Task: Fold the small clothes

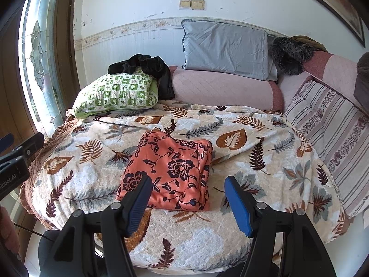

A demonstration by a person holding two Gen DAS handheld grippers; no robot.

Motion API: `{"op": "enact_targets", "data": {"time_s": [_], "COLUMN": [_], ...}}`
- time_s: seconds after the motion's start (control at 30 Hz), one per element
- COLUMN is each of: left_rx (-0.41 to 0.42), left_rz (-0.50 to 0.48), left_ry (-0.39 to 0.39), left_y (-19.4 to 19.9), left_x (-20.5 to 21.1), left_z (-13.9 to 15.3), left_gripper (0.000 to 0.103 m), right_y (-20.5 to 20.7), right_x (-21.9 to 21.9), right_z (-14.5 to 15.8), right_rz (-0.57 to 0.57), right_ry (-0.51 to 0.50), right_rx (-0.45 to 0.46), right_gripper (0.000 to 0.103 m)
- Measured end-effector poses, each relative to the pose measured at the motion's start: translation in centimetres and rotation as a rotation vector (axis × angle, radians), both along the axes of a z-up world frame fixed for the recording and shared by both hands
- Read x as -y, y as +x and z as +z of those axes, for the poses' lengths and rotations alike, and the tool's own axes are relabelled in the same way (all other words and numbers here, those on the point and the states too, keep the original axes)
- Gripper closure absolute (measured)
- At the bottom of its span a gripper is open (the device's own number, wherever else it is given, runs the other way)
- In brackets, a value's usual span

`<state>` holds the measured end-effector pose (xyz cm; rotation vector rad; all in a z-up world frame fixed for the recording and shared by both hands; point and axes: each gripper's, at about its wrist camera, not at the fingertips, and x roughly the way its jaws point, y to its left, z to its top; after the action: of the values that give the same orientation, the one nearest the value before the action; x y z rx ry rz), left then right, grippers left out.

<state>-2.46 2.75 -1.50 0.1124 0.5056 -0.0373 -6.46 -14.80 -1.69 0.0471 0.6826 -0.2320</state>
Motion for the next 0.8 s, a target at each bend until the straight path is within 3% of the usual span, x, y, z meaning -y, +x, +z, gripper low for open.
{"op": "enact_targets", "data": {"time_s": [0.5, 0.8], "left_rx": [-0.164, -0.148], "left_rz": [-0.004, -0.006], "left_ry": [-0.029, -0.005], "left_y": [4.6, 4.8], "left_x": [-0.1, -0.2], "left_z": [-7.4, -6.9], "left_gripper": [0.007, 0.007], "right_y": [3.9, 4.8], "right_x": [2.4, 2.7], "right_z": [-6.5, -6.9], "right_rz": [-0.025, -0.023], "right_ry": [0.071, 0.09], "right_rx": [-0.123, -0.126], "right_gripper": [0.034, 0.034]}}
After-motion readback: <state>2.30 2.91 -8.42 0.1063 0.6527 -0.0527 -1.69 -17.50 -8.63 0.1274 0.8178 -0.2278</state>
